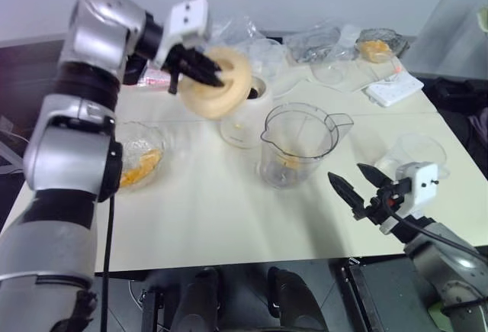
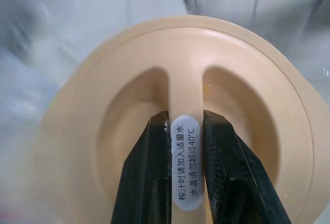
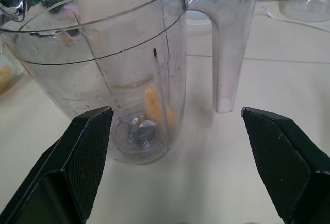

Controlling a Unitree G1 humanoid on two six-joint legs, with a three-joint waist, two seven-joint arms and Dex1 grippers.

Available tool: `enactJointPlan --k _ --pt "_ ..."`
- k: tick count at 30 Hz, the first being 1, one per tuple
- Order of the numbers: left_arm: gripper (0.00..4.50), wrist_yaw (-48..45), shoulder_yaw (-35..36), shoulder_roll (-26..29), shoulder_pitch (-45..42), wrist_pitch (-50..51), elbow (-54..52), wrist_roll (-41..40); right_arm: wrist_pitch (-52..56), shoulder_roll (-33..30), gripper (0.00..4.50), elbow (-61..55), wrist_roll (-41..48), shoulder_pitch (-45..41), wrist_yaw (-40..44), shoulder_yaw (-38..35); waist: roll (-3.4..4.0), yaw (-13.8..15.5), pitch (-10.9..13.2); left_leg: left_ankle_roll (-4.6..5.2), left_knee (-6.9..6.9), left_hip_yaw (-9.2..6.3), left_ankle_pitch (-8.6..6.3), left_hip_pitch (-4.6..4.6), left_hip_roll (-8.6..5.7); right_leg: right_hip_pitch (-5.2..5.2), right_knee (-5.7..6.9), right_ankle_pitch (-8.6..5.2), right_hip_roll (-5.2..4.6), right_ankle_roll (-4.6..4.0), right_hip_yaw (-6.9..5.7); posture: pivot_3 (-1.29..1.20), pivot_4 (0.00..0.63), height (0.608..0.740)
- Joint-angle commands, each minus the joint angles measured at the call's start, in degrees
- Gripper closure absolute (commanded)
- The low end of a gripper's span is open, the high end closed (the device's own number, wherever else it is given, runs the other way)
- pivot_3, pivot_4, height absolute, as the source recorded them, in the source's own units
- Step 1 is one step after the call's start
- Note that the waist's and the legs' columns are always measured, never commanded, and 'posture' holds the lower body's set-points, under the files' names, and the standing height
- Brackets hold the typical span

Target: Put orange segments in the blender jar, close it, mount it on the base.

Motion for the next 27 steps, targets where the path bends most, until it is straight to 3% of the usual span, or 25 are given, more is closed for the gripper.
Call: enactJointPlan --k 1,4,8,13,27 --pt "4.23 -0.29 2.41 0.12 -7.23 -0.96 4.37 -1.81 -1.89 0.34 0.32 0.57 -0.82 -0.23 1.14 -1.21 -0.09 0.0 0.07 0.0 0.0 0.01 0.0 0.01 0.01 0.0 0.03 -0.05 0.04 -0.11 -0.01 0.0 0.15 0.74" --pt "4.23 -0.32 3.12 -2.67 -11.86 -1.93 8.89 -3.0 -2.79 0.14 0.32 2.07 -1.99 -0.84 1.38 -2.07 -0.26 0.15 0.19 -0.02 0.08 0.02 0.03 0.02 0.07 0.01 0.12 -0.04 0.13 -0.26 -0.09 0.0 0.15 0.74" --pt "4.23 0.12 1.18 -10.91 -12.08 -6.0 12.43 -0.57 -4.27 0.26 0.32 4.58 -4.29 -3.86 0.33 -2.82 -0.17 0.32 0.13 -0.02 0.11 0.04 0.03 0.27 0.0 0.39 -0.05 -0.07 -0.01 -0.25 -0.09 0.0 0.15 0.74" --pt "4.23 0.05 0.48 -19.13 -16.64 -2.87 17.37 1.2 -5.1 1.33 0.32 4.78 -6.27 -5.95 -1.07 -2.41 -0.25 -0.05 0.2 -0.01 0.15 0.04 0.02 0.37 -0.05 0.53 -0.17 -0.06 -0.04 -0.23 0.01 0.0 0.15 0.74" --pt "4.23 5.17 -2.15 -28.52 -16.79 -3.94 20.88 8.92 -4.1 5.45 0.32 -4.77 -6.17 2.05 -3.87 -3.21 -0.14 0.06 0.2 0.09 0.02 0.05 -0.04 0.4 0.01 0.36 -0.02 -0.13 0.06 -0.13 0.15 0.0 0.15 0.74"
